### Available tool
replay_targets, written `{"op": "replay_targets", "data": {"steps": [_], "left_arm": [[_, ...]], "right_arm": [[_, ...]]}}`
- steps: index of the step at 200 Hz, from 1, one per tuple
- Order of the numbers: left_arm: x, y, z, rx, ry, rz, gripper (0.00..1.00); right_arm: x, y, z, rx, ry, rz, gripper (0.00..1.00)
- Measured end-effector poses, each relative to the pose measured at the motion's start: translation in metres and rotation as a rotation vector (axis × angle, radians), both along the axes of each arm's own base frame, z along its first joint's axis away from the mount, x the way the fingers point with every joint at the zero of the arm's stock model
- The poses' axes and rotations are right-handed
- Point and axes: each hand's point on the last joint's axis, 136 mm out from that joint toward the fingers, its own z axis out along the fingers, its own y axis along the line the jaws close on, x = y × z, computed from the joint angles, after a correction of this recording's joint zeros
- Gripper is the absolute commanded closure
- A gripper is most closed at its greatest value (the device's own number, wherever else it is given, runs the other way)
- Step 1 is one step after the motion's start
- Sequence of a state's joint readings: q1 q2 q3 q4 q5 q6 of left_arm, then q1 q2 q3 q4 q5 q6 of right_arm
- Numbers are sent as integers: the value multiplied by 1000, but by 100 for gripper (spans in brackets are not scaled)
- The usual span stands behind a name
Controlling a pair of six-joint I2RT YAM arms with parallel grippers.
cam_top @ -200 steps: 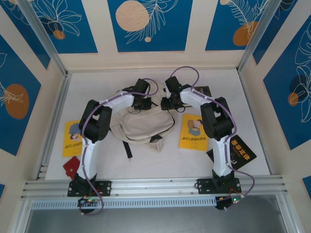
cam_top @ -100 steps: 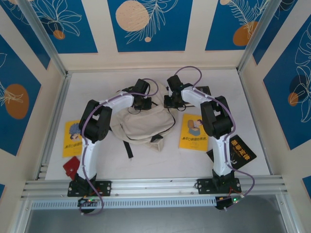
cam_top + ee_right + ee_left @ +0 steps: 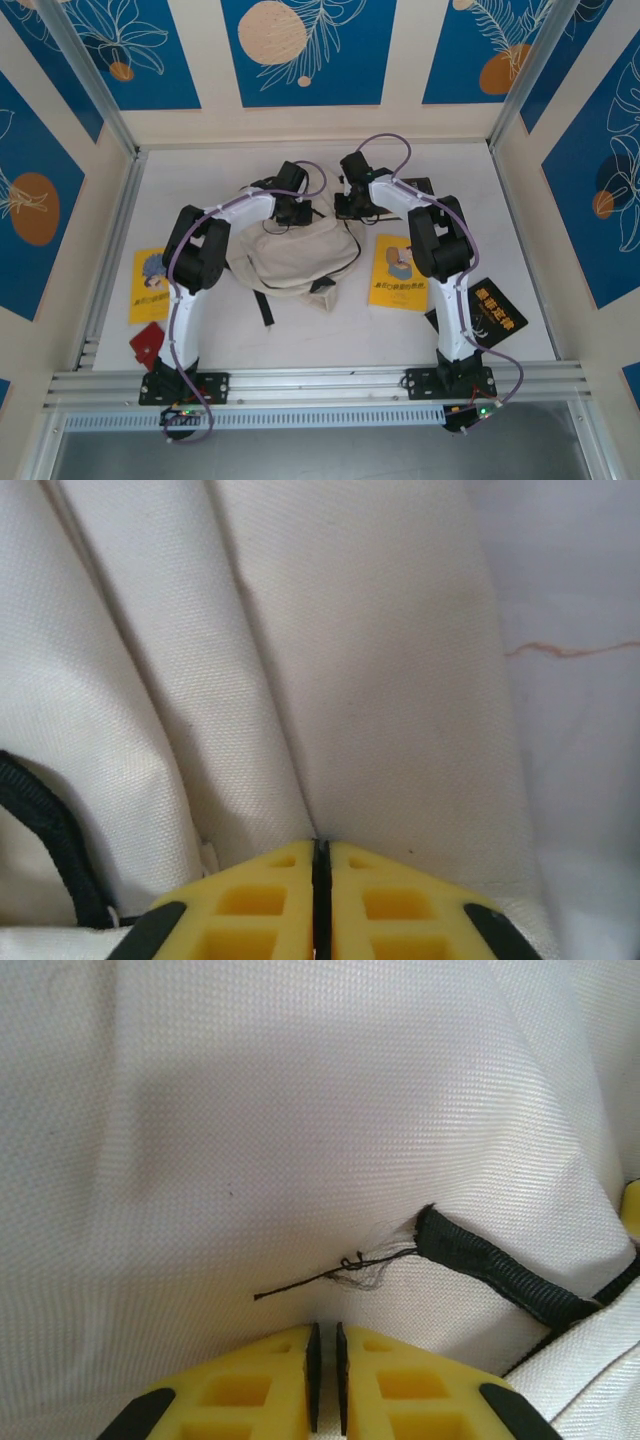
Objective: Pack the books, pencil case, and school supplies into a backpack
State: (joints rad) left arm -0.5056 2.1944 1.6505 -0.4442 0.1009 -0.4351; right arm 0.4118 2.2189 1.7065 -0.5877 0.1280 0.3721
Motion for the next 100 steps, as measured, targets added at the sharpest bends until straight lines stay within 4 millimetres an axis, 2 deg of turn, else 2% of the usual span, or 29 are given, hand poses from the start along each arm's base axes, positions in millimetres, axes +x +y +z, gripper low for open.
{"op": "replay_targets", "data": {"steps": [40,76,100], "left_arm": [[3,-9,13,-45,0,-9,80],[25,-30,39,-136,-44,5,80],[39,-42,33,-169,-44,18,82]], "right_arm": [[-3,2,7,4,-5,7,95],[-15,5,31,39,-22,7,97],[-29,5,45,79,-20,4,98]]}}
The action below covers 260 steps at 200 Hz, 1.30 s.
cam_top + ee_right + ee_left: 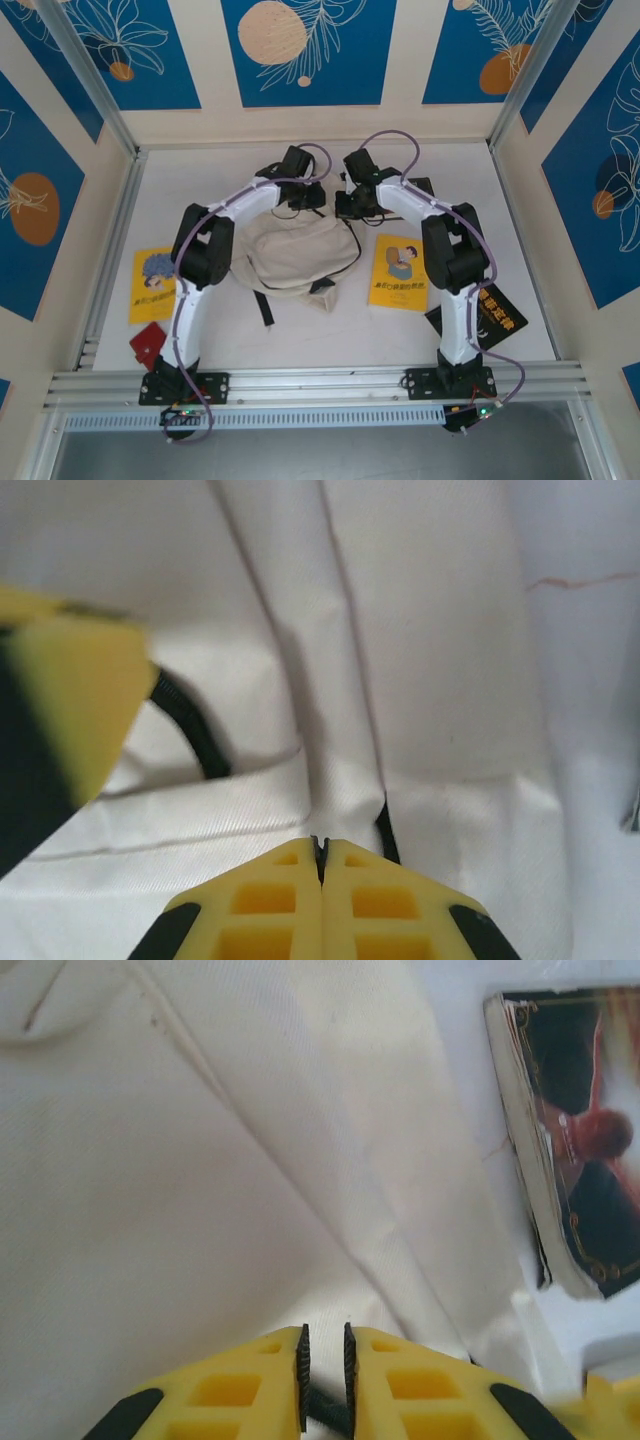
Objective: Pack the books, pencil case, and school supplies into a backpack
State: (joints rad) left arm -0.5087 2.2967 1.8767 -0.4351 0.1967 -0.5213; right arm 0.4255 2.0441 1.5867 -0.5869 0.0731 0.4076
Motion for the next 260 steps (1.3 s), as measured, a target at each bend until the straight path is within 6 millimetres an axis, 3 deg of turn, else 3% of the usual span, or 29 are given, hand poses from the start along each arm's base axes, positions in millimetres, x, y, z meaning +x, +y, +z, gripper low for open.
{"op": "replay_targets", "data": {"steps": [37,74,112,179,205,234,260], "left_arm": [[6,-8,-34,12,63,27,86],[11,-9,-35,35,89,66,92],[13,-6,-35,64,106,112,100],[13,-4,-36,76,125,172,100],[13,-6,-35,66,130,166,100],[10,-12,-31,51,129,112,84],[0,-19,-19,53,114,39,79]], "right_arm": [[-16,2,-2,59,27,12,100],[-37,-4,-11,118,75,25,100],[-62,-11,2,193,93,35,100],[-122,-21,16,276,145,48,100],[-137,-23,18,298,153,42,100],[-135,-21,21,323,153,27,100],[-130,-18,22,347,149,18,100]]}}
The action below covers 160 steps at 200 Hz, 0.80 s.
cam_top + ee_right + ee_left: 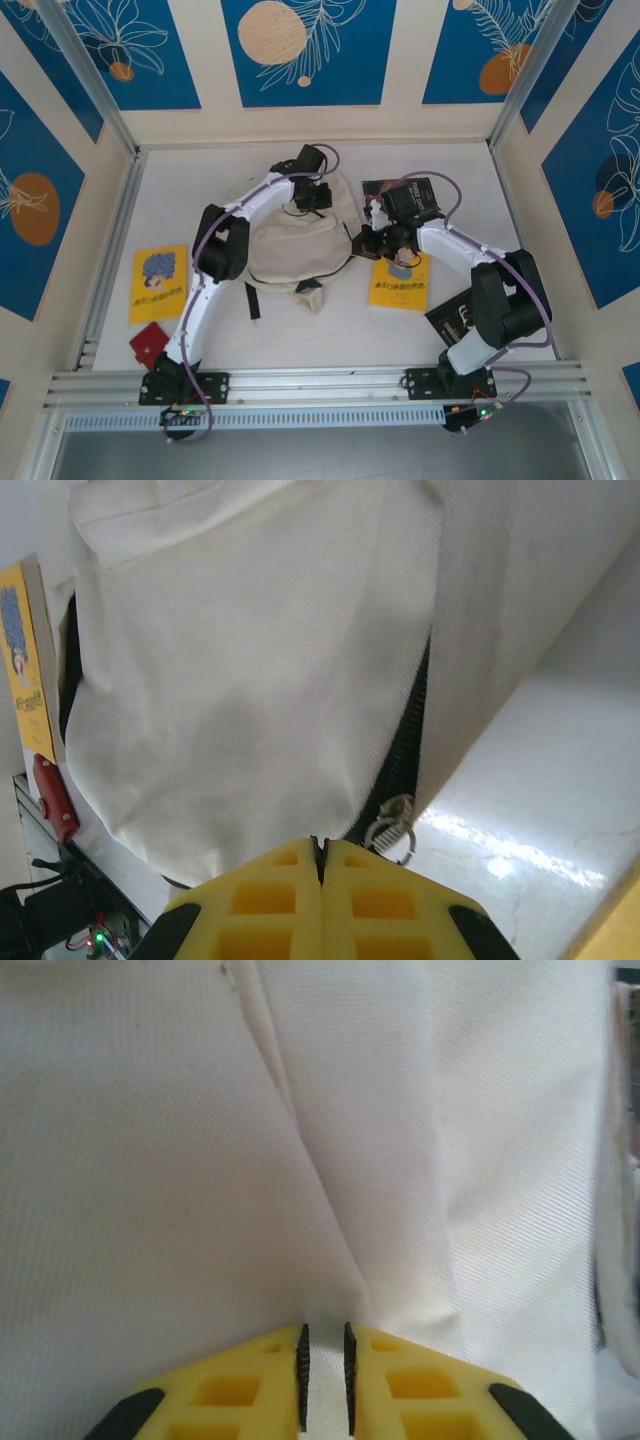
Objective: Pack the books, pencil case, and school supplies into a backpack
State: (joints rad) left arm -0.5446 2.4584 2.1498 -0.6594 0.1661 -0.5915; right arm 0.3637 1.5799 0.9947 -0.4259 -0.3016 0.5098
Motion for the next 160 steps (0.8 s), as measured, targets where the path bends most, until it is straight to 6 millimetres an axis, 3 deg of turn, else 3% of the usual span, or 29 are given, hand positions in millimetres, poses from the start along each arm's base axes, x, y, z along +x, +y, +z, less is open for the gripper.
{"op": "replay_targets", "data": {"steps": [35,54,77,109,160], "left_arm": [[-31,-17,38,-20,-39,-102,95],[-49,-39,42,-43,-43,-155,100],[-69,-57,23,-46,5,-196,100],[-81,-68,-23,-15,84,-210,100],[-68,-72,-23,0,77,-165,100]], "right_arm": [[5,4,-4,20,10,-6,100],[7,6,-2,28,2,-6,100],[7,7,-1,38,-4,-2,100],[5,10,-1,61,-1,11,100],[-14,10,-14,88,45,29,100]]}}
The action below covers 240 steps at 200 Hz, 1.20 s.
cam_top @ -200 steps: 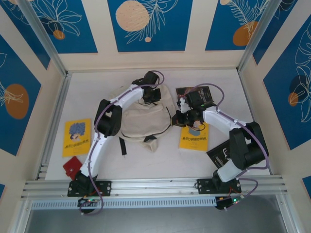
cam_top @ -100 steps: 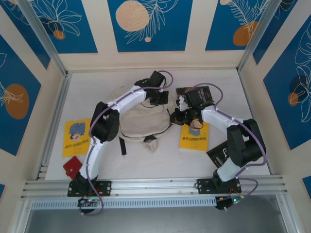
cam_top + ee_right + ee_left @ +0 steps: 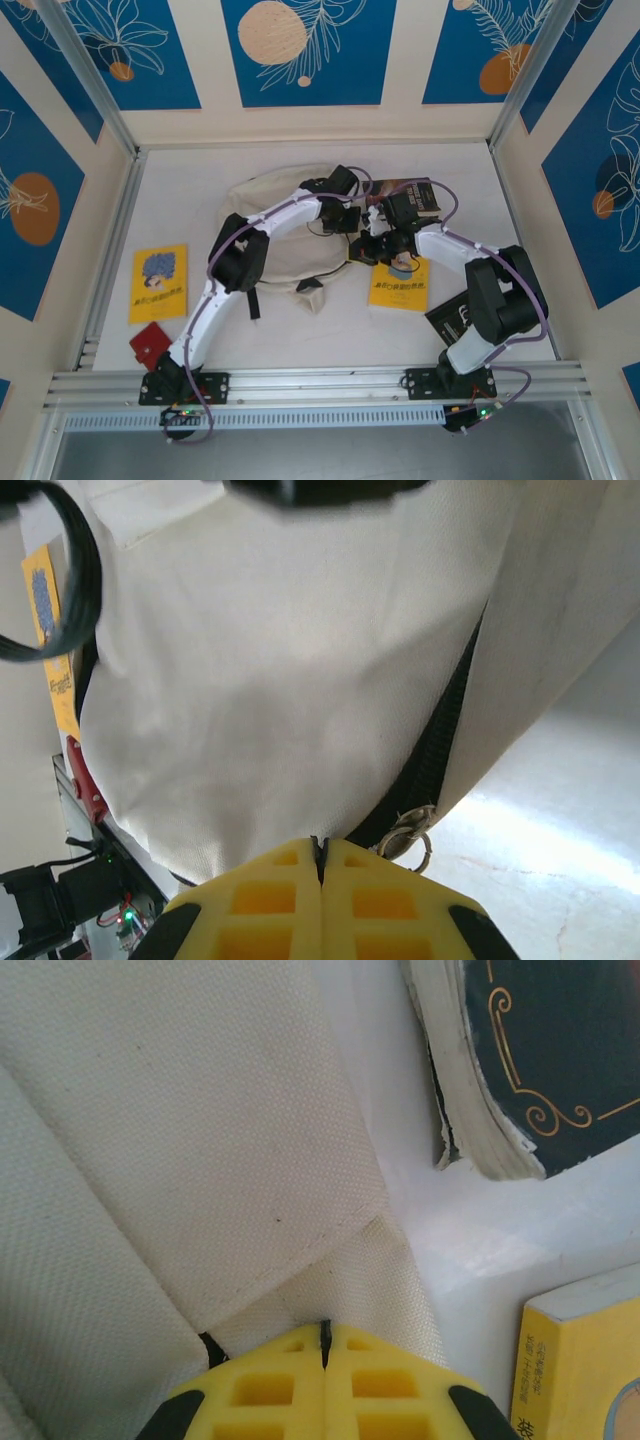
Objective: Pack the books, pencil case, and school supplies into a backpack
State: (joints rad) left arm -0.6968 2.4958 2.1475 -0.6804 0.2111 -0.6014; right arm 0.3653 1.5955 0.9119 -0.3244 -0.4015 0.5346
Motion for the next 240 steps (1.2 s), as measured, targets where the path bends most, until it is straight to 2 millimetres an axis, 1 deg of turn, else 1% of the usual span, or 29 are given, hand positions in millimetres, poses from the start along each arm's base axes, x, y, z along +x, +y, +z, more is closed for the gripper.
{"op": "replay_targets", "data": {"steps": [18,38,94,110,125,130,141,152,162,179,198,218,227,240], "left_arm": [[0,0,0,4,7,11,100],[1,0,-1,8,13,25,100],[1,0,-1,9,24,46,100],[1,0,0,8,23,46,100],[2,0,1,9,24,45,100],[2,-1,1,8,23,45,100],[4,-1,4,4,19,44,100],[6,0,6,-2,20,44,92],[9,1,10,-13,16,38,84],[15,4,22,-43,12,32,74],[24,14,47,-78,-4,38,67],[33,32,86,-110,-54,53,64],[32,41,104,-121,-77,57,63],[23,56,130,-128,-109,58,61]], "right_arm": [[-8,6,3,32,-1,14,100],[-18,17,10,80,-11,36,100],[-44,64,24,190,-10,117,100],[-47,73,29,209,-19,126,100],[-45,75,30,213,-21,115,100],[-44,74,29,208,-17,105,98],[-40,69,27,189,-13,77,86],[-37,61,25,160,-11,43,75],[-34,52,25,131,-10,3,67],[-27,37,32,104,-33,-54,55],[-17,19,38,82,-52,-123,51],[-9,2,36,55,-43,-185,48],[-7,-4,33,42,-30,-210,48],[-5,-14,30,18,-7,-244,47]]}}
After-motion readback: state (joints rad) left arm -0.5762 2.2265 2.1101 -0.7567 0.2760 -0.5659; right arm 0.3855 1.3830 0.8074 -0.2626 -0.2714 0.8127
